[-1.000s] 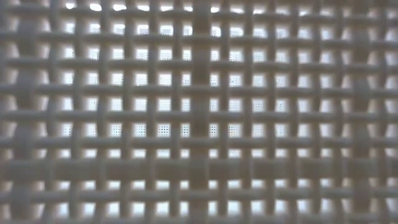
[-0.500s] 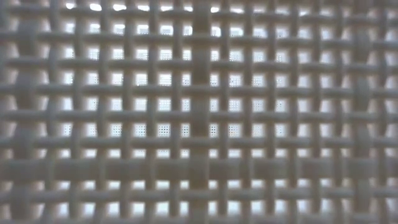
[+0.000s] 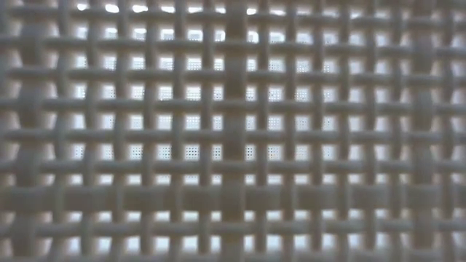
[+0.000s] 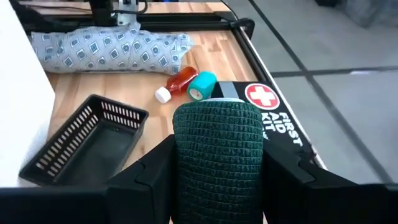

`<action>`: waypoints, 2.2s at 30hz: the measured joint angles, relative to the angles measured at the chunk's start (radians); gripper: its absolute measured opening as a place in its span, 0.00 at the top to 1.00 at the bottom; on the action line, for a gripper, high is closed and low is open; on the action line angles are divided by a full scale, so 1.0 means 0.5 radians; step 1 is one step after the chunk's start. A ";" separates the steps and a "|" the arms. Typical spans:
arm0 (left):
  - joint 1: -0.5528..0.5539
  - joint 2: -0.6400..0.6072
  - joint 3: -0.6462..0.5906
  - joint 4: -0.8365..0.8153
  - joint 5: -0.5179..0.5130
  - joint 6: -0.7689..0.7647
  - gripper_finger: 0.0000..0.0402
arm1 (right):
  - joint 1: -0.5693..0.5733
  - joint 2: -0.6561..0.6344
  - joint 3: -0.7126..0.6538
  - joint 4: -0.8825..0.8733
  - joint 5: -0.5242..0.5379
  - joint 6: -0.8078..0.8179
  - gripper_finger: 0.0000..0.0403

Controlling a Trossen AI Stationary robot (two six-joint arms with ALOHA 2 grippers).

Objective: Pick & Place Medicine items
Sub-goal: Put the black bandage into the black bin

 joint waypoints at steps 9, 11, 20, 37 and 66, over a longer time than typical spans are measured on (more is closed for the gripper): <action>0.000 -0.001 0.000 0.000 0.000 0.000 0.02 | -0.110 -0.006 0.000 -0.024 -0.124 -0.311 0.58; 0.001 -0.001 0.000 0.000 0.000 0.000 0.02 | -0.160 -0.006 0.000 -0.055 -0.231 -0.307 0.58; 0.001 -0.001 0.000 0.000 0.000 0.001 0.02 | -0.308 -0.008 0.000 -0.133 -0.323 -0.300 0.58; 0.000 -0.001 0.000 0.000 0.000 0.001 0.02 | -0.724 -0.010 0.008 -0.057 -1.169 -0.111 0.58; 0.000 0.000 0.000 0.000 0.000 0.001 0.02 | -0.534 -0.010 0.004 -0.041 -0.886 0.016 0.58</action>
